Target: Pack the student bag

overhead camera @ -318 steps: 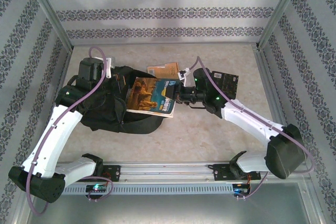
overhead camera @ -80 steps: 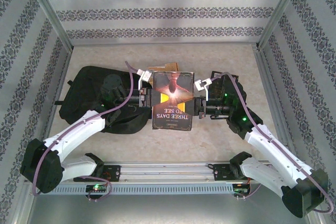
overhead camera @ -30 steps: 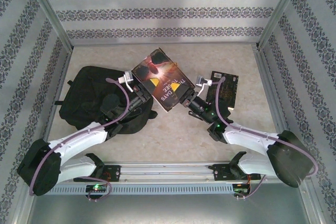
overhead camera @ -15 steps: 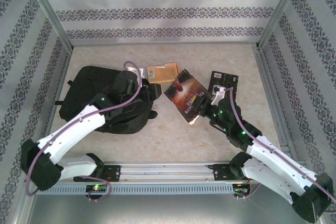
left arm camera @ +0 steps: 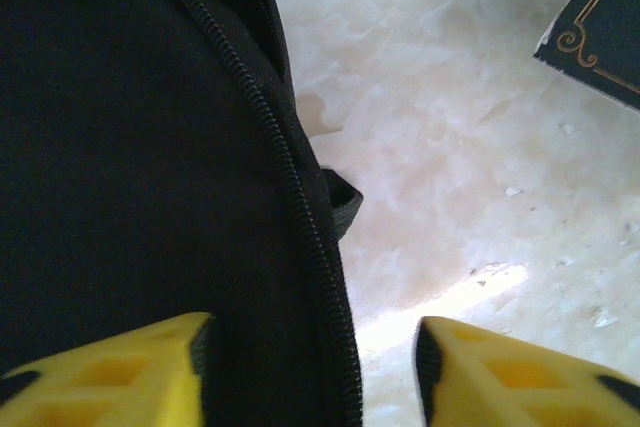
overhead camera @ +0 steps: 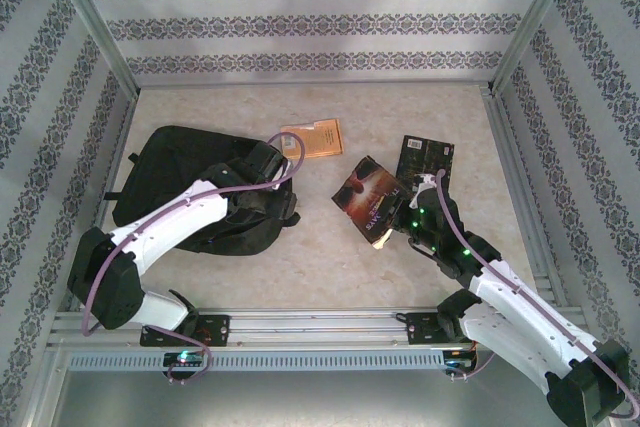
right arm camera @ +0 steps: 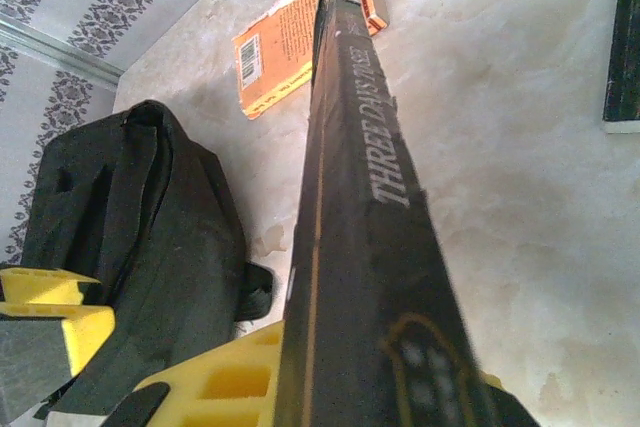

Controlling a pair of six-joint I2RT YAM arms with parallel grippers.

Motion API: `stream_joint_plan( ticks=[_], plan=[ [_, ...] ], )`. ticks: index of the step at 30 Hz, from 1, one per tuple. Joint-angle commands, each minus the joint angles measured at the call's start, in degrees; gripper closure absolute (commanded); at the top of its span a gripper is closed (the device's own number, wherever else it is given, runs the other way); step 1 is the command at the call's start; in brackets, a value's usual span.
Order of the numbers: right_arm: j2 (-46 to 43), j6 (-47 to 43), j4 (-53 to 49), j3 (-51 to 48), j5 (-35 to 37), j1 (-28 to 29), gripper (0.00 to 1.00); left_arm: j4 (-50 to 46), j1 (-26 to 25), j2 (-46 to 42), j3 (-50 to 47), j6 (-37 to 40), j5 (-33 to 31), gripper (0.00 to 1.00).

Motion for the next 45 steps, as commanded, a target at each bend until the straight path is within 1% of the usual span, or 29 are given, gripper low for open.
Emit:
stream_joint_plan(
  ticks=[1, 7, 12, 16, 18, 21, 26, 31, 33, 36, 38, 42, 43, 45],
  plan=[
    [-0.2, 0.2, 3.6, -0.1, -1.4, -0.6, 1.00, -2.1, -0.3, 0.5, 0.3, 1.8, -1.7, 0.54],
    [-0.4, 0.2, 3.9, -0.3, -2.0, -0.7, 1.00, -1.7, -0.3, 1.2, 0.5, 2.4, -3.2, 0.70],
    [-0.3, 0.3, 4.0, -0.2, -2.6, -0.8, 1.00, -1.8, -0.3, 1.9, 0.8, 3.0, -4.0, 0.81],
    [-0.2, 0.2, 4.4, 0.1, -3.5, -0.9, 1.00, -2.4, -0.2, 0.5, 1.7, 3.3, -4.8, 0.94],
    [0.3, -0.1, 4.9, 0.4, -4.4, -0.8, 1.00, -2.6, -0.3, -1.0, 2.4, 3.2, -4.8, 0.97],
    [1.6, -1.0, 5.5, 1.6, -7.1, -0.8, 1.00, -2.6, -0.2, -3.8, 3.3, 2.8, -4.9, 1.00],
    [4.3, -3.6, 6.8, 5.2, -13.5, -0.6, 1.00, -2.7, 0.2, -8.0, 4.7, 2.0, -5.6, 1.00],
    [4.5, -3.7, 10.4, 7.6, -19.3, -0.1, 1.00, -3.3, 0.6, -11.7, 5.5, 2.6, -8.7, 1.00],
    [4.6, -3.3, 10.4, 8.9, -20.4, 0.1, 1.00, -3.0, 0.7, -13.6, 5.3, 2.5, -10.1, 1.00],
    [5.4, -1.0, 11.0, 10.1, -22.0, 0.0, 1.00, -0.6, 0.8, -17.3, 3.7, 1.8, -11.3, 1.00],
    [7.7, 2.2, 12.9, 10.7, -24.5, 0.0, 1.00, 1.5, 1.0, -19.9, 2.7, 1.4, -10.3, 1.00],
    [16.2, 10.5, 19.3, 12.5, -32.4, 0.3, 1.00, 4.6, 1.1, -24.0, 1.7, 0.7, -8.1, 1.00],
    [18.1, 12.0, 21.9, 12.7, -33.7, 0.9, 1.00, 5.3, 1.1, -24.8, 1.6, 0.5, -7.2, 1.00],
    [21.1, 12.7, 23.2, 14.0, -34.2, 2.2, 1.00, 6.4, 1.2, -26.0, 1.4, 0.2, -5.4, 1.00]
  ],
)
